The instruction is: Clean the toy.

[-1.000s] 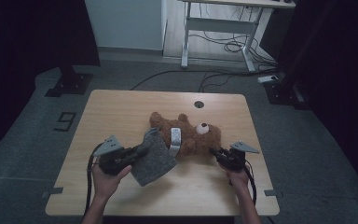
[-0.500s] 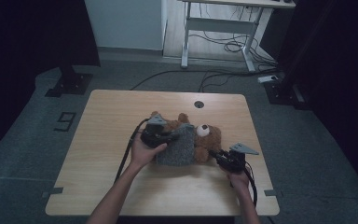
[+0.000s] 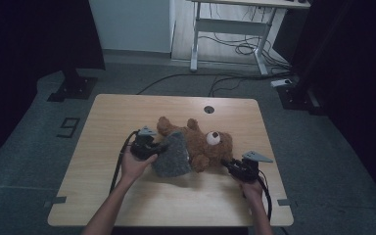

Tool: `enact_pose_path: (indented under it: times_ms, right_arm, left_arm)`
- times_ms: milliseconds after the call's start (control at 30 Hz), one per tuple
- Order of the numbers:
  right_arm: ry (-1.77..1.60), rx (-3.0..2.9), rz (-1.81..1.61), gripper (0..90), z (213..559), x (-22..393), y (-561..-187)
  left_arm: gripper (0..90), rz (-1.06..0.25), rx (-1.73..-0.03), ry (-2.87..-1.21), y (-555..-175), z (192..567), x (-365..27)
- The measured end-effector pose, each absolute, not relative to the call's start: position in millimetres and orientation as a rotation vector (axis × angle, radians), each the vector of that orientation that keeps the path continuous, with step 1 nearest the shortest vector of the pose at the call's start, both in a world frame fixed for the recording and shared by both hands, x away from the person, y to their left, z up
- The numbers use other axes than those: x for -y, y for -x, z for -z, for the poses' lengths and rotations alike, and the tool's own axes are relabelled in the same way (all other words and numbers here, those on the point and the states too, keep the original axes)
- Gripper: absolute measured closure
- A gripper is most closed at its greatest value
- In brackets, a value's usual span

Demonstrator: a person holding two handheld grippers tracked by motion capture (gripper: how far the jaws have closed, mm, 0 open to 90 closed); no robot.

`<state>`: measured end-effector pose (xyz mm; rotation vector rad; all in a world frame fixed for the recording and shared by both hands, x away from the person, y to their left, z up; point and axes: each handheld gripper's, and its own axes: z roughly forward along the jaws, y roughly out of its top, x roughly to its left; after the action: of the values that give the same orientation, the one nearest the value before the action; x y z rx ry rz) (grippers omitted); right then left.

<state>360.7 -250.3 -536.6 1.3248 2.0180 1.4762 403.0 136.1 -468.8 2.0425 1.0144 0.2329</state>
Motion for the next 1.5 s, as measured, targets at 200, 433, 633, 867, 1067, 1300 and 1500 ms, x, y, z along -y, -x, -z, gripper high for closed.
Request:
enact_pose_path:
  times_ms: [200,433,633,867,1067,1300,1500]
  right_arm:
    - [-1.319,-2.018,-1.474,68.4,537,250,-360]
    - [-1.32,-2.018,-1.468,68.3,536,250,-360]
    - [-1.318,-2.02,-1.468,68.3,536,250,-360]
    - [-1.323,-2.023,-1.479,68.3,536,252,-360]
    - [-1.306,-2.048,-1.467,68.4,537,253,-360]
    - [-1.31,-2.058,-1.474,68.4,538,255,-361]
    - [-1.318,-2.054,-1.484,68.5,538,257,-360]
  left_arm:
    - [77.2,-0.228,-1.088,-2.012,-399,478,-168]
    - [77.2,-0.256,-0.969,-2.021,-390,455,-138]
    - [77.1,-0.204,-0.839,-2.049,-400,436,-76]
    - [76.9,-0.186,-0.845,-2.106,-412,457,-33]
    - [77.5,-0.165,-0.855,-2.079,-409,463,-51]
    - [77.8,-0.201,-0.881,-2.095,-400,462,-76]
    - [77.7,-0.242,-0.941,-2.091,-396,468,-104]
